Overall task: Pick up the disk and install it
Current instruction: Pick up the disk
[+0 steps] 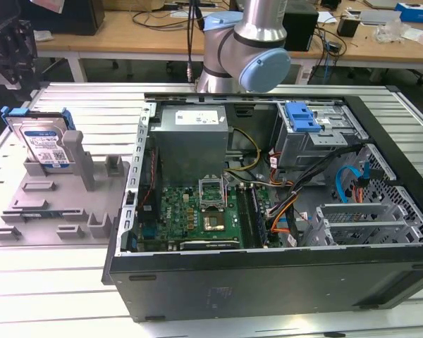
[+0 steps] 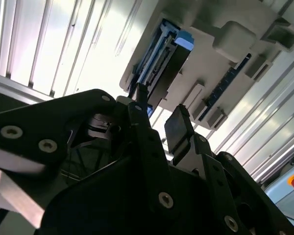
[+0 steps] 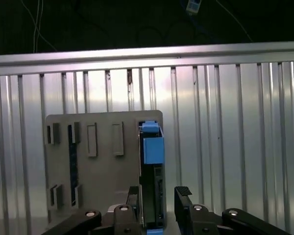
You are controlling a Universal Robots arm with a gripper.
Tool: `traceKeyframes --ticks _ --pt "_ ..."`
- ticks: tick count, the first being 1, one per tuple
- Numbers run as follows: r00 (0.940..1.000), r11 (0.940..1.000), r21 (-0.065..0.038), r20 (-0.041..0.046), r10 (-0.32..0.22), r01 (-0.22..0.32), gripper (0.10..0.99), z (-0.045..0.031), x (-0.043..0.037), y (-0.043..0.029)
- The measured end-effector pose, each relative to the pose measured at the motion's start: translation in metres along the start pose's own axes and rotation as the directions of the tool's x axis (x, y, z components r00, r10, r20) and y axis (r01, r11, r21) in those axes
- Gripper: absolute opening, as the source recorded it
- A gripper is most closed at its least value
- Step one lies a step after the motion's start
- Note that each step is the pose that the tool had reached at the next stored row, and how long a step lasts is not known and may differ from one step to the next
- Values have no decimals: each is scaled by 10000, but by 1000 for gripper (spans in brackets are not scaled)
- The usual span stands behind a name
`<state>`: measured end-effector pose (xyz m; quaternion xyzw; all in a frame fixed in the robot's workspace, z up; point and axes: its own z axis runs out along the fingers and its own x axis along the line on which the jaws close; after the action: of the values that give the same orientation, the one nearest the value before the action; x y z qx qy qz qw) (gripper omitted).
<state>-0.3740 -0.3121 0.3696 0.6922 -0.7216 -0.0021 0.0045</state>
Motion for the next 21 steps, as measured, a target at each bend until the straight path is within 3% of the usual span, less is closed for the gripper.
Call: traceKeyframes --ticks 4,10,16,18,21 --pt "9998 9998 0 -2 -222 222 424 39 4 105" --pt "9975 9975 2 -7 -710 710 424 66 6 157" --pt "9966 9966 2 -13 -824 824 424 75 3 228" --pt "9966 9966 2 -14 -828 828 498 77 4 234" --pt "9966 9966 2 -14 -826 826 498 86 3 235"
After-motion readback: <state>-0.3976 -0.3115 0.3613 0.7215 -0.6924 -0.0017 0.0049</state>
